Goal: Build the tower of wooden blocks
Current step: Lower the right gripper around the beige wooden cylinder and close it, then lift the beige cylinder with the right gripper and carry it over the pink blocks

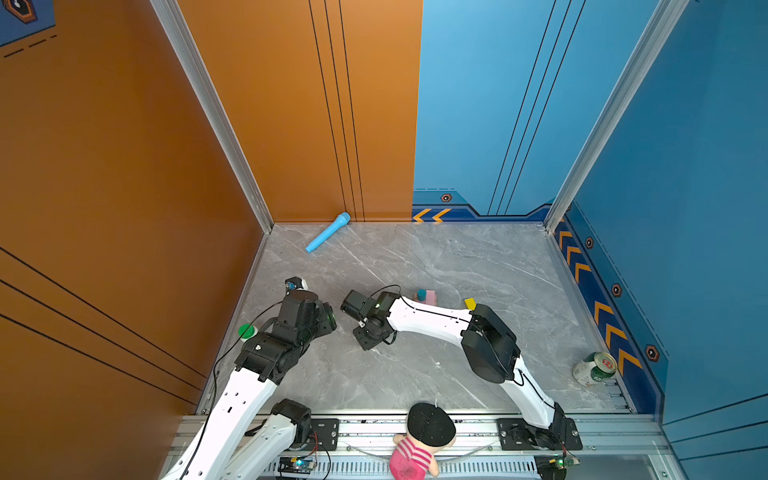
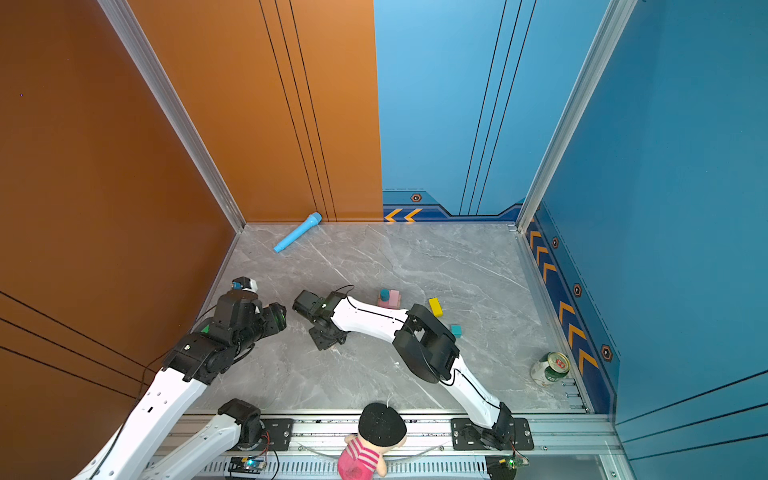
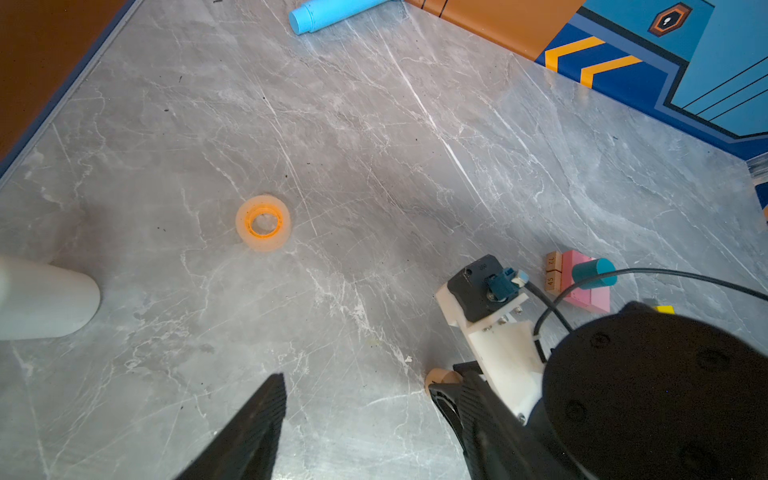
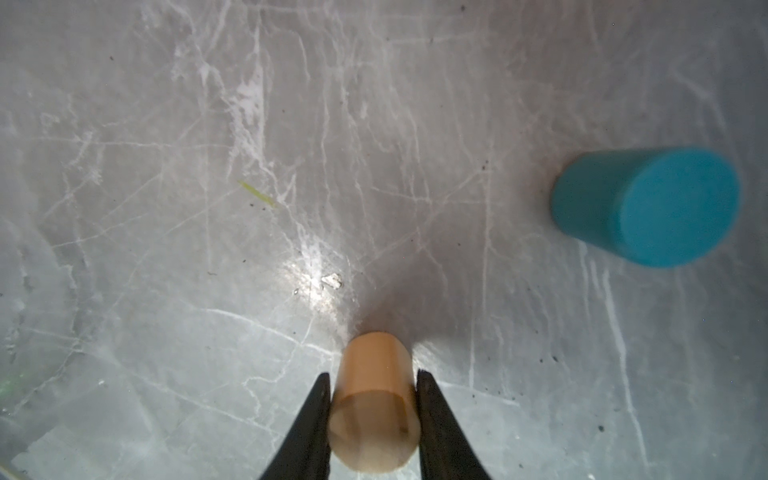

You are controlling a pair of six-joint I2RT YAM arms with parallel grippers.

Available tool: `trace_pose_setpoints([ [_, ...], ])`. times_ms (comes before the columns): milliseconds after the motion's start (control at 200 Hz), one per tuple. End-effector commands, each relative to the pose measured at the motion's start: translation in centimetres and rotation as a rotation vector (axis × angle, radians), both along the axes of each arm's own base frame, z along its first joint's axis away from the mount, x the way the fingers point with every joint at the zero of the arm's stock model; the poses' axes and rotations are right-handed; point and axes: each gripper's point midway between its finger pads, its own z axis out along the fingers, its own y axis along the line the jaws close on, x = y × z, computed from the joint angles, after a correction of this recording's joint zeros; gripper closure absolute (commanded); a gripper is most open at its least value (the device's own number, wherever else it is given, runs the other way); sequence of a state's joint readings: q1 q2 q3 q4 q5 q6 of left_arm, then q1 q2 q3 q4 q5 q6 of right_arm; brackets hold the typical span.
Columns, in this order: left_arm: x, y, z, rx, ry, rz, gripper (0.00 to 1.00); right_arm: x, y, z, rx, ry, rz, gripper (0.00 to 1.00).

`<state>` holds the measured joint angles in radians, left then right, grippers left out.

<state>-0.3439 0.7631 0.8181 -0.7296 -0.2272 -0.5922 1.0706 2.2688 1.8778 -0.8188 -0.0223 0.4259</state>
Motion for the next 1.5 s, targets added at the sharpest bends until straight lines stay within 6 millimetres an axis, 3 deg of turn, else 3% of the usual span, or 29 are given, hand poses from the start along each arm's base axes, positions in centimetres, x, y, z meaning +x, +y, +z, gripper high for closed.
trace_pose_setpoints([
  [0,-0.3,0.1,-1.0,0.005,0.033,-0.006,0.32,0.1,0.0,1.0,-0.002,-0.015,-0.002,0.73],
  [370,-0.1,0.0,-1.2,-0.007,0.035,-0.015,0.31,1.1,-2.8,4.9,-0.042,-0.076,-0.001,0.74],
  [591,0.0,-0.1,-1.5,-0.012,0.040,-0.020,0.31,1.8,-6.0,6.4,-0.072,-0.086,-0.033,0.75],
  [611,0.0,-0.1,-1.5,-0.011,0.041,-0.019,0.31,2.0,-6.3,7.6,-0.054,-0.101,-0.040,0.75],
  [711,0.0,-0.1,-1.6,-0.014,0.041,-0.022,0.31,2.6,-7.9,9.0,-0.054,-0.123,-0.066,0.75],
  [731,0.1,-0.2,-1.6,-0.014,0.043,-0.023,0.32,2.4,-8.7,8.4,-0.076,-0.112,-0.069,0.75],
  [1111,0.4,-0.3,-2.4,-0.016,0.061,-0.030,0.31,5.2,-15.1,9.3,-0.114,-0.113,-0.189,0.76],
  [1492,0.8,-0.3,-3.1,-0.024,0.081,-0.029,0.31,8.9,-18.2,8.8,-0.132,-0.106,-0.273,0.76],
])
